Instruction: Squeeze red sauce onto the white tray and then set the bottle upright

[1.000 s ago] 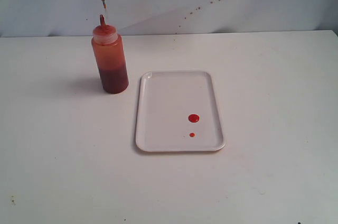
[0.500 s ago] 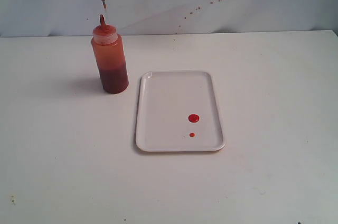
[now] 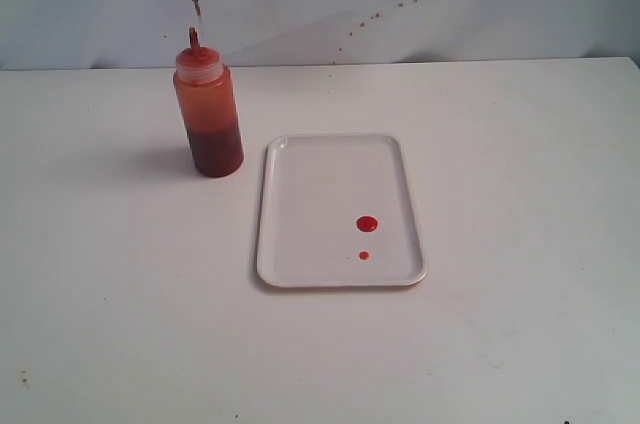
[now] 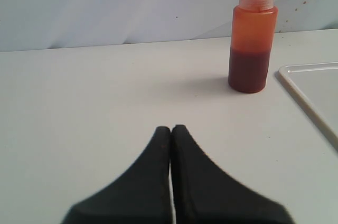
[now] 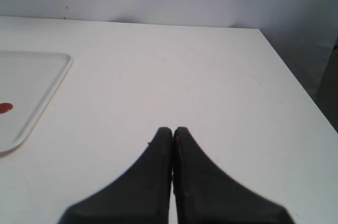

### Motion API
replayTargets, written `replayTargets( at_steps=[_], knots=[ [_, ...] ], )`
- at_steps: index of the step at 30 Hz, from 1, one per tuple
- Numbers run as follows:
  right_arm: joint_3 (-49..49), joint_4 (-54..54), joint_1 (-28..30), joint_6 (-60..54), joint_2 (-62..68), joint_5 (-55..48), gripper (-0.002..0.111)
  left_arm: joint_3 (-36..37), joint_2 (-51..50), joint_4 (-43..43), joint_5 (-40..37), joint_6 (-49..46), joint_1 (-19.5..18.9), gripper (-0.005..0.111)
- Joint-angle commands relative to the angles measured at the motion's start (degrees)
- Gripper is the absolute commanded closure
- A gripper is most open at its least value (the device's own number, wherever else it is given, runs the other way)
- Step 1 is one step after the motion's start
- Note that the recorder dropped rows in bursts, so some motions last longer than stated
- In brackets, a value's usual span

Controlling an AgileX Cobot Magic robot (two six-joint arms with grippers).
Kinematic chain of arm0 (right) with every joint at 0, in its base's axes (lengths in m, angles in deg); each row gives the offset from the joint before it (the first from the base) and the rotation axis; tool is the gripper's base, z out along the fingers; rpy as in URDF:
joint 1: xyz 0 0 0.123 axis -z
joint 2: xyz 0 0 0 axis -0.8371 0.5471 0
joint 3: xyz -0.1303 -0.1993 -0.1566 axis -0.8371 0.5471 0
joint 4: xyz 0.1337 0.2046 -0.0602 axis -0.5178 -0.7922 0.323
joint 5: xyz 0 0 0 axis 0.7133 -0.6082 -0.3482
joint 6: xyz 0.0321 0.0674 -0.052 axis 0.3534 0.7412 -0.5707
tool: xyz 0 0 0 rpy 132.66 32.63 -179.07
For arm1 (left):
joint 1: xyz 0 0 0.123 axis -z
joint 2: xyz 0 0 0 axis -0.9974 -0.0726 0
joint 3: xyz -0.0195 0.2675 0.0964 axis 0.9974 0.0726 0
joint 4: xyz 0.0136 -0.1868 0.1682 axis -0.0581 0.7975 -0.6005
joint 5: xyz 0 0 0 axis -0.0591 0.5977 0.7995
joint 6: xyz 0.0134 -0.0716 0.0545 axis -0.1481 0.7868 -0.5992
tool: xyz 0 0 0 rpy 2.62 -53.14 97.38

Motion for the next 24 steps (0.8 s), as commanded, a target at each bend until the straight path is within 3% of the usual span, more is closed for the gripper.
replayTargets(
  at_steps=[1,24],
  knots=[
    [0.18,-2.15,0.25,-0.02,-0.36,-0.01,0.108,0.26,0.17,0.50,0.36,-0.24,0.29,0.107],
    [0.18,0.84,0.25,-0.14,-0.36,-0.11,0.108,0.26,0.17,0.50,0.36,-0.24,0.29,0.107]
  ],
)
